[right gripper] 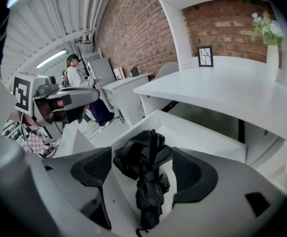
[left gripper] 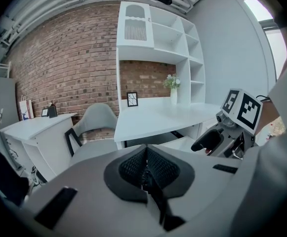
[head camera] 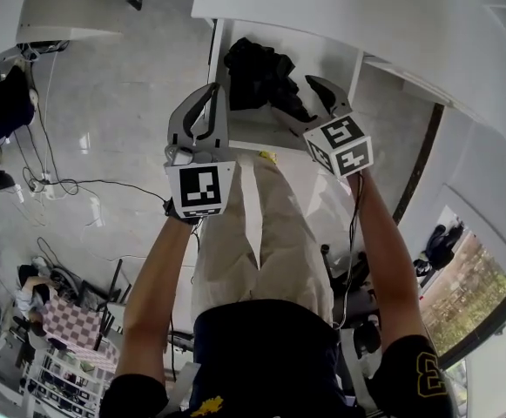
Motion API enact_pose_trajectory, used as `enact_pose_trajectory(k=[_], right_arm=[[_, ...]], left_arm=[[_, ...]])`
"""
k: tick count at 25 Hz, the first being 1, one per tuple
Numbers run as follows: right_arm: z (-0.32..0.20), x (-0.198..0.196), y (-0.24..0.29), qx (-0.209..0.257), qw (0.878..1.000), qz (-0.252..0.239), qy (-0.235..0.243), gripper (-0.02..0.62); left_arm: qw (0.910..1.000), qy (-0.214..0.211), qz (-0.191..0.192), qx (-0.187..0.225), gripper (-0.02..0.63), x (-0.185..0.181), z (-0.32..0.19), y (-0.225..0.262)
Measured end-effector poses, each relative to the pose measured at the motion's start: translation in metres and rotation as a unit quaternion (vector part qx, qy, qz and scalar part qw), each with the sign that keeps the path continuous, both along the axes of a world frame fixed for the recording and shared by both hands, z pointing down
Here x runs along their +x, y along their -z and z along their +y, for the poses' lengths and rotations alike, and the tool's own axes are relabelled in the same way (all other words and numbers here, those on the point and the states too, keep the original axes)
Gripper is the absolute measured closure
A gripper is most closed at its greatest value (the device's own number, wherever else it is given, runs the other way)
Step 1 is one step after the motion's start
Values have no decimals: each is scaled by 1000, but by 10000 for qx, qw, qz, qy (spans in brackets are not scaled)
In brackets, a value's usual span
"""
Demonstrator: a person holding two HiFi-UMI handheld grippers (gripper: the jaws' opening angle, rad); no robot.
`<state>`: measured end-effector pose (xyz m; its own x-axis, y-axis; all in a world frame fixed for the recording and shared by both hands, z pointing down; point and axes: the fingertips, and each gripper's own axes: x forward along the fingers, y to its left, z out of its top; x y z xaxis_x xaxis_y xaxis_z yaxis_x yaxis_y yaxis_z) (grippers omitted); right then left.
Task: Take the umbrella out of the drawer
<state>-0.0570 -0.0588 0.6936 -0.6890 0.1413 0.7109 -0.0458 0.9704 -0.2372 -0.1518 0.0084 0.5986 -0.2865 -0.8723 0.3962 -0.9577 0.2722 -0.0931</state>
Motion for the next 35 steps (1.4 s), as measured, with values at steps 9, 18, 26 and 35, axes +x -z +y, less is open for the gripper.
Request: enact_pose_trajectory(k=[9,18,26,35], right_arm=[[-8,-19,-34,635,9966,290,440,207],[15,-7,-102,1201,9758,1044,1499,198],[21,-8,-135,1106,9727,1249,1616,198],[33,-10,-154,1088,9669,1359,1864,198]], left_arm=[[9998,71,154,88,589,7,-8,-18],[9994,165,310,44,589,3,-2,-30],[9995,116,307,15,589,6,-1,-35],[9995,77,292,10,589,8,-2,-35]])
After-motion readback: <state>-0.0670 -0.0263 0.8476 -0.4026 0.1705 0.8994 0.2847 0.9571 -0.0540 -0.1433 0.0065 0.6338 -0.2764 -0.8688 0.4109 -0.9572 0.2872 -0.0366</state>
